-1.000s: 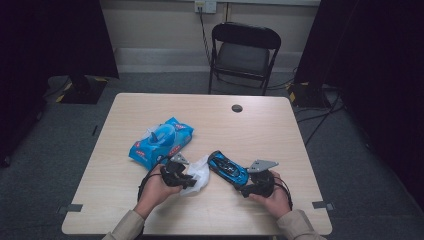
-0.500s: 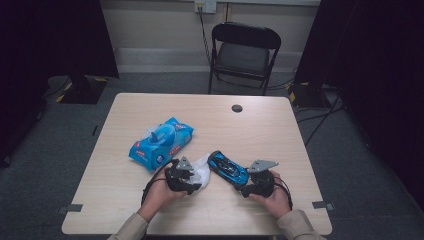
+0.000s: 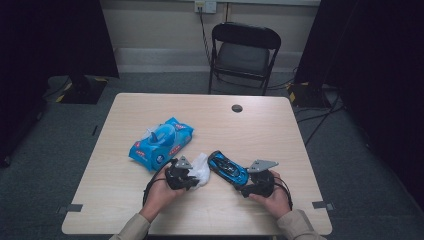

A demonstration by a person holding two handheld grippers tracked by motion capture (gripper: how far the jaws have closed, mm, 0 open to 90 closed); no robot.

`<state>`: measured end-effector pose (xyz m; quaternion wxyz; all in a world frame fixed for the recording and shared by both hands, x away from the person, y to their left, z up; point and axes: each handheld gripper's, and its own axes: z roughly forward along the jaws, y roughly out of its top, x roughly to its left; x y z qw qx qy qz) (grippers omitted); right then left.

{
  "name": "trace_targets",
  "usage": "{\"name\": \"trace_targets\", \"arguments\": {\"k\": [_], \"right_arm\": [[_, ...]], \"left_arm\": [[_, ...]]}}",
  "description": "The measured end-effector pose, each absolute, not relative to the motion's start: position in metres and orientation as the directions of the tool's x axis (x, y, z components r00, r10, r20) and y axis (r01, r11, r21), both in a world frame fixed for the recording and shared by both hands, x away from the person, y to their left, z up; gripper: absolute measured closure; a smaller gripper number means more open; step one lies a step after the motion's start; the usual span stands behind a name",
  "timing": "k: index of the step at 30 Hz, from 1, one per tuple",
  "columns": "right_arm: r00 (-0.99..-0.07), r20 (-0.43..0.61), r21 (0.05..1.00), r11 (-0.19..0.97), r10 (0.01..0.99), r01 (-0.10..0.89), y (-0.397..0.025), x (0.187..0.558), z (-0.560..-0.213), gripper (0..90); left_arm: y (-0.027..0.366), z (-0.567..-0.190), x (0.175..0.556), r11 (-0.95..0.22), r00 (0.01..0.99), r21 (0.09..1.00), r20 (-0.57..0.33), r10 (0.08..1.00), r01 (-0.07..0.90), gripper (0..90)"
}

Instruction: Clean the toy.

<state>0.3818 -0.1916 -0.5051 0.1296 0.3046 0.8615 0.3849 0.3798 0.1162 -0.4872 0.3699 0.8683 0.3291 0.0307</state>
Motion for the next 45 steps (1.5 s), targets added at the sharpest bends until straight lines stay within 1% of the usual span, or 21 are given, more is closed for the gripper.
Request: {"name": "trace_targets", "arguments": {"k": [4, 10, 12, 17, 20, 23, 25, 31, 35, 37, 45], "right_arm": [[-0.781, 0.013, 0.742, 0.518, 0.624, 0.426, -0.192, 0.382, -0.505, 22.7], [-0.781, 0.012, 0.742, 0.518, 0.624, 0.426, -0.192, 0.382, -0.505, 22.8], [-0.782, 0.012, 0.742, 0.519, 0.624, 0.425, -0.192, 0.382, -0.505, 22.7], [-0.782, 0.012, 0.742, 0.519, 0.624, 0.425, -0.192, 0.382, -0.505, 22.8], [-0.782, 0.012, 0.742, 0.518, 0.624, 0.425, -0.192, 0.382, -0.505, 22.8], [-0.781, 0.013, 0.742, 0.518, 0.624, 0.426, -0.192, 0.382, -0.505, 22.8], [-0.781, 0.012, 0.742, 0.518, 0.624, 0.425, -0.192, 0.382, -0.505, 22.7], [-0.782, 0.012, 0.742, 0.519, 0.623, 0.424, -0.192, 0.382, -0.505, 22.8], [-0.783, 0.012, 0.743, 0.518, 0.622, 0.424, -0.192, 0.382, -0.505, 22.8], [-0.783, 0.012, 0.743, 0.519, 0.622, 0.423, -0.192, 0.382, -0.505, 22.8], [-0.783, 0.012, 0.743, 0.519, 0.622, 0.423, -0.192, 0.382, -0.505, 22.8]], "left_arm": [[0.116, -0.472, 0.378, -0.481, 0.791, 0.694, -0.211, 0.575, 0.535, 83.7], [0.108, -0.437, 0.371, -0.430, 0.826, 0.770, -0.215, 0.521, 0.472, 83.8], [0.099, -0.433, 0.369, -0.456, 0.843, 0.766, -0.201, 0.499, 0.453, 83.8], [0.072, -0.436, 0.370, -0.486, 0.872, 0.759, -0.217, 0.439, 0.433, 83.8], [0.054, -0.443, 0.375, -0.497, 0.881, 0.754, -0.229, 0.413, 0.429, 83.7], [0.037, -0.450, 0.380, -0.527, 0.893, 0.743, -0.218, 0.393, 0.413, 83.7], [0.027, -0.455, 0.383, -0.534, 0.899, 0.737, -0.235, 0.371, 0.413, 83.7], [0.011, -0.468, 0.391, -0.542, 0.879, 0.709, -0.250, 0.405, 0.451, 83.1], [0.009, -0.468, 0.392, -0.543, 0.878, 0.709, -0.240, 0.414, 0.450, 81.5], [0.009, -0.467, 0.392, -0.544, 0.881, 0.716, -0.218, 0.420, 0.436, 78.5], [0.006, -0.470, 0.394, -0.535, 0.877, 0.719, -0.224, 0.424, 0.443, 79.4]]}}
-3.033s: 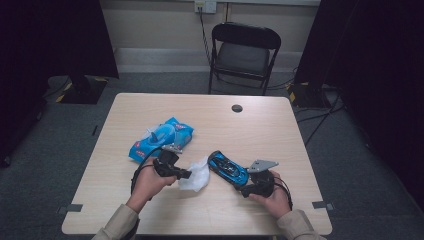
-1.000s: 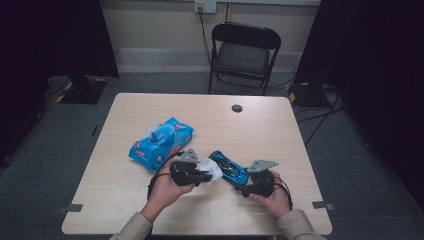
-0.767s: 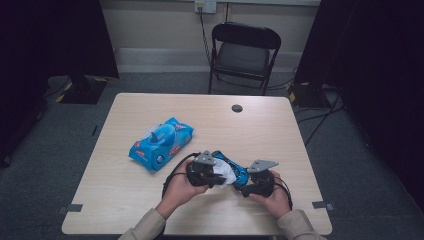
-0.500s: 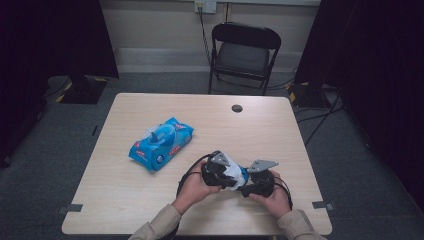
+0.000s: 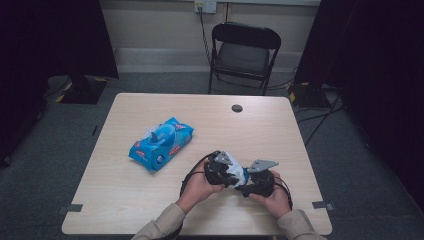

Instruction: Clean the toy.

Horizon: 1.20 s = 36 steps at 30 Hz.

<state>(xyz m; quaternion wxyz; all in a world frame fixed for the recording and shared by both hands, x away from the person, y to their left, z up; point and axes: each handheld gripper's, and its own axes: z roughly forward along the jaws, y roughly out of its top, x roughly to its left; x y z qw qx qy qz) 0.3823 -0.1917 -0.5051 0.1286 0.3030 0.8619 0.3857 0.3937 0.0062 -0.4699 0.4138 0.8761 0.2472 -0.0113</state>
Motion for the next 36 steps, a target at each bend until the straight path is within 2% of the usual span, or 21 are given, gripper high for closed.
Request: {"name": "trace_targets", "arguments": {"k": [15, 27, 36], "right_arm": [[-0.783, 0.010, 0.742, 0.520, 0.622, 0.422, -0.192, 0.382, -0.505, 22.8], [-0.783, 0.012, 0.742, 0.520, 0.621, 0.423, -0.192, 0.382, -0.505, 22.8], [-0.784, 0.011, 0.742, 0.520, 0.621, 0.422, -0.192, 0.382, -0.505, 22.8]], "left_arm": [[-0.005, -0.475, 0.398, -0.519, 0.871, 0.723, -0.242, 0.427, 0.456, 82.3], [-0.013, -0.476, 0.397, -0.545, 0.881, 0.722, -0.197, 0.430, 0.427, 82.9], [-0.007, -0.475, 0.400, -0.529, 0.874, 0.728, -0.202, 0.442, 0.436, 82.9]]}}
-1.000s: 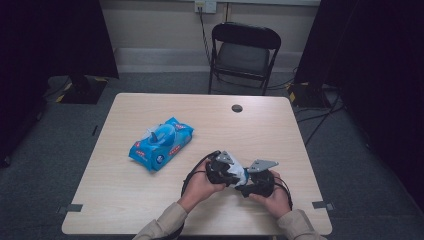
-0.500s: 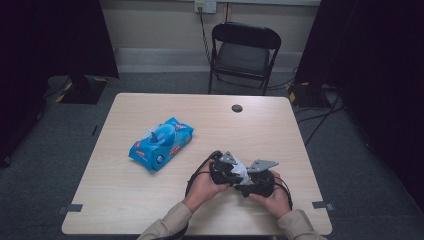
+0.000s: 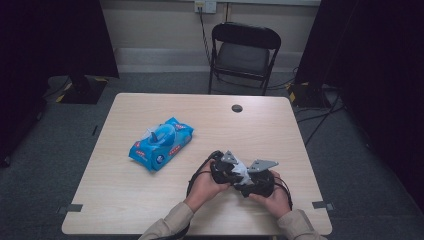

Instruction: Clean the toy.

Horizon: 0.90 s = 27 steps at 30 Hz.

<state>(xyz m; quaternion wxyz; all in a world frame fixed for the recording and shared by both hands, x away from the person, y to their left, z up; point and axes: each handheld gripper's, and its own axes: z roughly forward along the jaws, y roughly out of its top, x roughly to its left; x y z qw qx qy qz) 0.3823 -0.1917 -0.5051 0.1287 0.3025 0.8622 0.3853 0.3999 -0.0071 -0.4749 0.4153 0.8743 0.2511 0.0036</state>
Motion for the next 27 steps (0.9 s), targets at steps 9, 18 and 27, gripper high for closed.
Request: {"name": "trace_targets", "arguments": {"k": [9, 18, 27], "right_arm": [[-0.785, 0.012, 0.743, 0.520, 0.619, 0.422, -0.192, 0.383, -0.505, 22.8], [-0.785, 0.013, 0.743, 0.520, 0.619, 0.422, -0.192, 0.383, -0.505, 22.8], [-0.785, 0.013, 0.743, 0.520, 0.619, 0.422, -0.192, 0.383, -0.505, 22.9]], "left_arm": [[0.013, -0.469, 0.411, -0.506, 0.847, 0.726, -0.200, 0.492, 0.465, 83.2], [0.028, -0.465, 0.418, -0.494, 0.825, 0.726, -0.181, 0.535, 0.479, 83.1], [0.043, -0.466, 0.427, -0.476, 0.794, 0.716, -0.180, 0.580, 0.510, 83.3]]}}
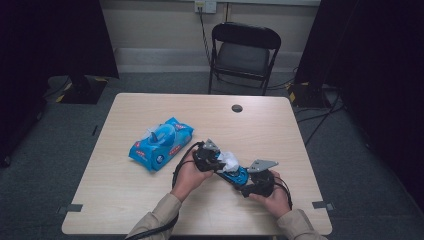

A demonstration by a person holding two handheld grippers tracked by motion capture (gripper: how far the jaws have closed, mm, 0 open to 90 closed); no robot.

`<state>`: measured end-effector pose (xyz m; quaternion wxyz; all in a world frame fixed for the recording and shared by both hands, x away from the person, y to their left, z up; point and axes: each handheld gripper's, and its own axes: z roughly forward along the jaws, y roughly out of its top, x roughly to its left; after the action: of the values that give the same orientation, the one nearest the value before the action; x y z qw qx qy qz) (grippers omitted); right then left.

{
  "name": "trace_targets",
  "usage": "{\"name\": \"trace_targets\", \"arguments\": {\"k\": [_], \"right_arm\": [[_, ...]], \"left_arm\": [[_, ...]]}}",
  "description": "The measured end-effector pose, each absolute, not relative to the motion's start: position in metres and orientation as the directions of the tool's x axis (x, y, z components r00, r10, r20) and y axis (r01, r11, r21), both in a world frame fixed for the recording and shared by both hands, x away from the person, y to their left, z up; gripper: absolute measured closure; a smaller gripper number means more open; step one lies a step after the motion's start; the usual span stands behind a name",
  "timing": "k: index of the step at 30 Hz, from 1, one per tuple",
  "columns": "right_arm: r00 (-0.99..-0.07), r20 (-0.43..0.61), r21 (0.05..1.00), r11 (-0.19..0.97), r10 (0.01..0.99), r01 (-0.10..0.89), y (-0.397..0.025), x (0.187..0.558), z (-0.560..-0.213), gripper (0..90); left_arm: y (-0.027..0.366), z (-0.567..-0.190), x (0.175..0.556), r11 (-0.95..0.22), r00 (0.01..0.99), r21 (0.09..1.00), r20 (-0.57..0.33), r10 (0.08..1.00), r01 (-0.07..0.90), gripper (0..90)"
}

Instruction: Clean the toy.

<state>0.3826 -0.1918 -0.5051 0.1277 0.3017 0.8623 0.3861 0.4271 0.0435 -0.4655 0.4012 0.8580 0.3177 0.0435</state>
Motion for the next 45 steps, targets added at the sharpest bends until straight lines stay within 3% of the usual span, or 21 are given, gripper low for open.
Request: {"name": "trace_targets", "arguments": {"k": [45], "right_arm": [[-0.785, 0.013, 0.743, 0.520, 0.619, 0.422, -0.192, 0.383, -0.505, 22.9]], "left_arm": [[0.108, -0.473, 0.429, -0.462, 0.713, 0.663, -0.158, 0.683, 0.589, 83.8]]}}
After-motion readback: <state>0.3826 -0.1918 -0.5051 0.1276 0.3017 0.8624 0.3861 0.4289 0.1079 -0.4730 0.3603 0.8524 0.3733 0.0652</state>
